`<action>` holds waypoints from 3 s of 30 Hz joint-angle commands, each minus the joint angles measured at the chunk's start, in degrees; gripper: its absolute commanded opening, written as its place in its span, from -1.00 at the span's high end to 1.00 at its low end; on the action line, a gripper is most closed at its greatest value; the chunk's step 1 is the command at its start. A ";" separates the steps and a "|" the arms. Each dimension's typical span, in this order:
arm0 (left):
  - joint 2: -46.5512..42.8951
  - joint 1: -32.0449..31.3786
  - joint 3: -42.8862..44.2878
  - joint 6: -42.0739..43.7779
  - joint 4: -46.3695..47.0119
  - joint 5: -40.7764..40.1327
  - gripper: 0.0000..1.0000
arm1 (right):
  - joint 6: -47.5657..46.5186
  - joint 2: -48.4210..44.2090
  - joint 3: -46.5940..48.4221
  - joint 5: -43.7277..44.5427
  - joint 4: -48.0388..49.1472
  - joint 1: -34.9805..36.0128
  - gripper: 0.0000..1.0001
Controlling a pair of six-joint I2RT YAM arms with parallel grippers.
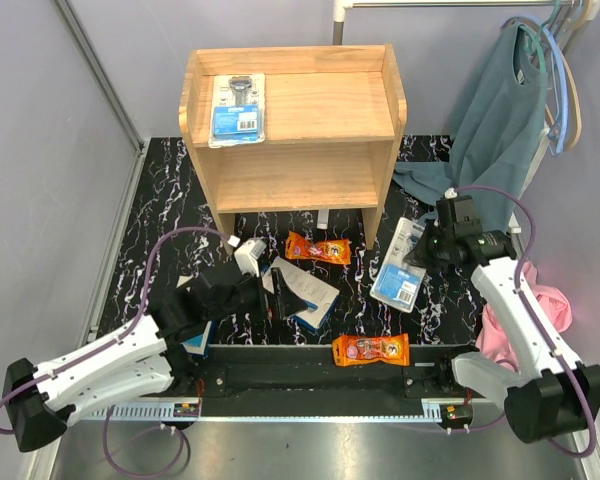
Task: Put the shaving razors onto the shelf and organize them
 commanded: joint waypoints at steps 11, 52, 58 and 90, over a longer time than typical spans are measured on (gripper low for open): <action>9.21 -9.89 11.73 3.73 6.78 -6.40 -0.98 | 12.91 0.23 10.94 5.24 -2.80 22.32 1.00; 6.86 -13.77 10.78 -0.75 6.77 -16.70 1.00 | 21.35 -7.85 7.44 3.32 10.20 38.58 -0.87; -3.06 -1.14 0.87 -4.61 16.33 -2.04 1.00 | 22.23 -9.52 1.47 -1.34 17.49 40.43 -0.91; -8.17 12.70 -13.84 -18.86 48.36 20.22 0.93 | 27.51 -7.50 -14.46 -6.70 49.92 46.15 0.48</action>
